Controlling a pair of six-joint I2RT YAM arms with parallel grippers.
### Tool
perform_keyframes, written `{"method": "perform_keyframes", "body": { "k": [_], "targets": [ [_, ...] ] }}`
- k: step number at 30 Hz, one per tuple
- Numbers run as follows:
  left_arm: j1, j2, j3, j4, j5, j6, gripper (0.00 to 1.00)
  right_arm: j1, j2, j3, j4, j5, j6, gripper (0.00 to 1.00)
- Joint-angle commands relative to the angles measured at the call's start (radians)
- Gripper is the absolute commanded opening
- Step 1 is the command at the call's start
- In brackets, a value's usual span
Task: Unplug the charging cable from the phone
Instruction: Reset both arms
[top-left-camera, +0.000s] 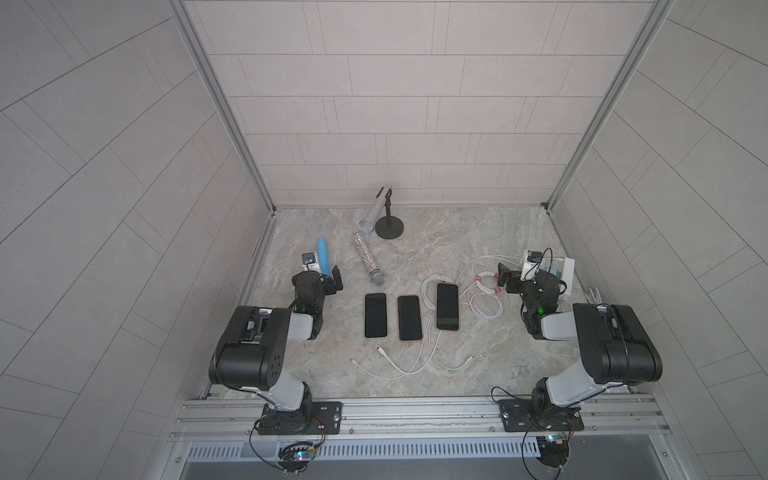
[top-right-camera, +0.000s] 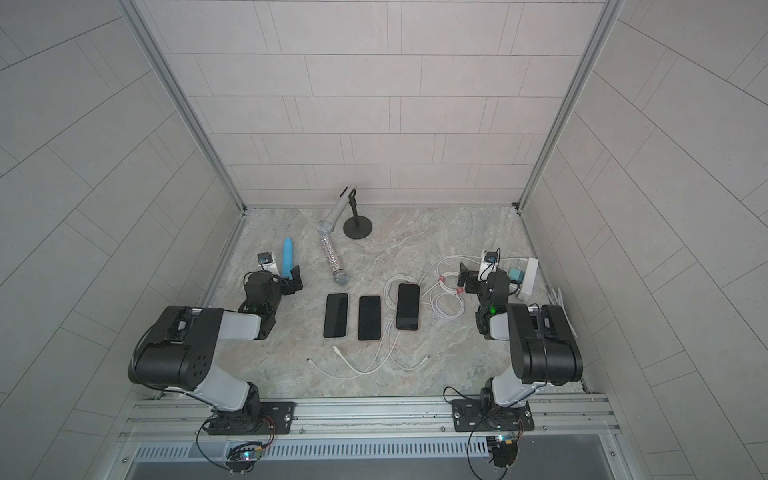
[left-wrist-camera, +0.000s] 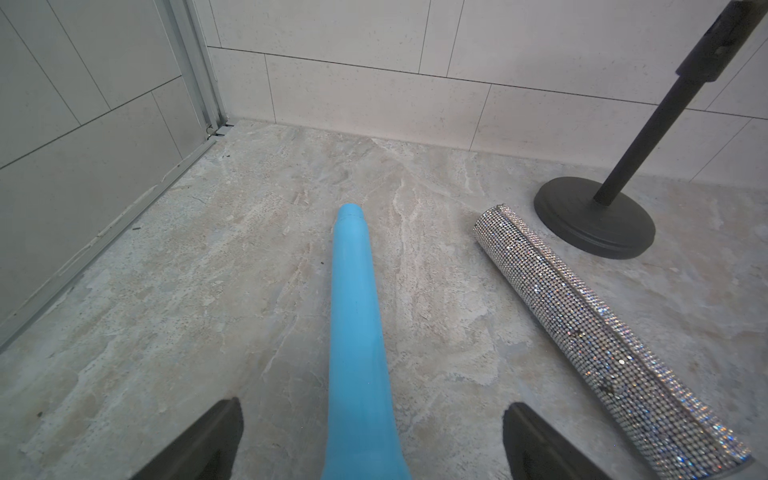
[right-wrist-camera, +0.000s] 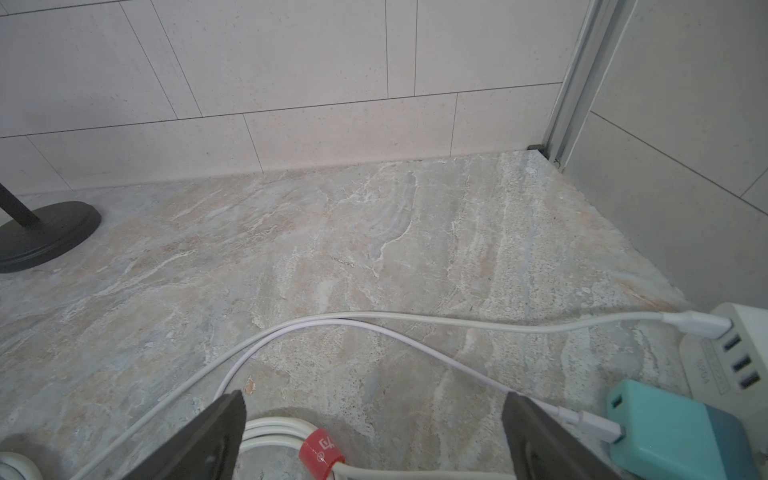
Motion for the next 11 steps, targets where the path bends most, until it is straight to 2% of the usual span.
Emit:
{"method": "perform_keyframes", "body": {
  "k": [1, 11],
  "targets": [
    [-0.005, 0.002, 0.007, 0.028, 0.003, 0.022, 1.0, -0.001, -0.002, 0.0, 0.022, -0.013, -0.015, 1.0],
    [-0.005, 0.002, 0.01, 0.018, 0.005, 0.017, 1.0, 0.011, -0.001, 0.017, -0.009, -0.015, -0.035, 1.0]
  ]
}}
